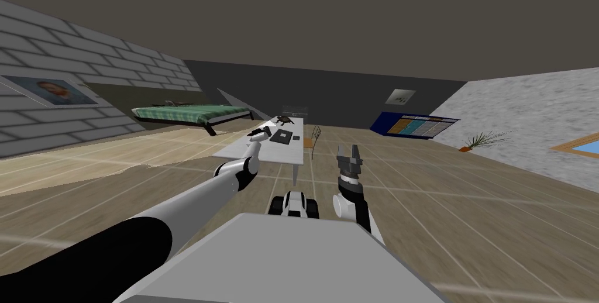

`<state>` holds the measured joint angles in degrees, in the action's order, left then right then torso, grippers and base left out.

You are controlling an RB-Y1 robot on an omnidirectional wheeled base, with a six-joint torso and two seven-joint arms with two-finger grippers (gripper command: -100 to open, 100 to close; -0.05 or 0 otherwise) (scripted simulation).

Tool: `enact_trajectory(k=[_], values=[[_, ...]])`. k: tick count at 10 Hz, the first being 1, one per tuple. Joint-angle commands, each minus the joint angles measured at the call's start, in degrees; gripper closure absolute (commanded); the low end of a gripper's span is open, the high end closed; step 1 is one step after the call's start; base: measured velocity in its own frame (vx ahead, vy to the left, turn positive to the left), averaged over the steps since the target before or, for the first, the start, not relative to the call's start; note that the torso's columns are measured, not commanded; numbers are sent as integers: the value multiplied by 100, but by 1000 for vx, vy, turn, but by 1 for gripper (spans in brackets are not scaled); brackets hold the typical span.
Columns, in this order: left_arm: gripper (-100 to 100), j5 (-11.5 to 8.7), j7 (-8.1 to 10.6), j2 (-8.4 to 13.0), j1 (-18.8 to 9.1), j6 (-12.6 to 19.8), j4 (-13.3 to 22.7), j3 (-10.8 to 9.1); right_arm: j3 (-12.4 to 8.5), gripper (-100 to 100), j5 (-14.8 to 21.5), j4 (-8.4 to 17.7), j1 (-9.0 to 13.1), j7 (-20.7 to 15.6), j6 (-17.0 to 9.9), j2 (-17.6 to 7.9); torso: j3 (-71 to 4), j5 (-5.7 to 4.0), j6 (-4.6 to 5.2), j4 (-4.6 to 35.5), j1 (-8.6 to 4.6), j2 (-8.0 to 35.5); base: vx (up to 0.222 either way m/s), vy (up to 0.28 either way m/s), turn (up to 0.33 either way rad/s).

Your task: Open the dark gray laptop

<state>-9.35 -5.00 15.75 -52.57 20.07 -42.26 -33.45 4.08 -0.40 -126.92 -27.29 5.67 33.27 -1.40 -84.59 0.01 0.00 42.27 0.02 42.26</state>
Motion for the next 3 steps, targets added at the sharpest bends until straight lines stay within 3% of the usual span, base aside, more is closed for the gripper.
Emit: enact_trajectory(k=[1,3], values=[[0,0,0,0,0,0,0,0,0,0,0,0,0,0,0,0,1,-1,0,1,-2,2,0,0,0],[0,0,0,0,0,0,0,0,0,0,0,0,0,0,0,0,2,-1,0,1,-2,3,0,0,0]])
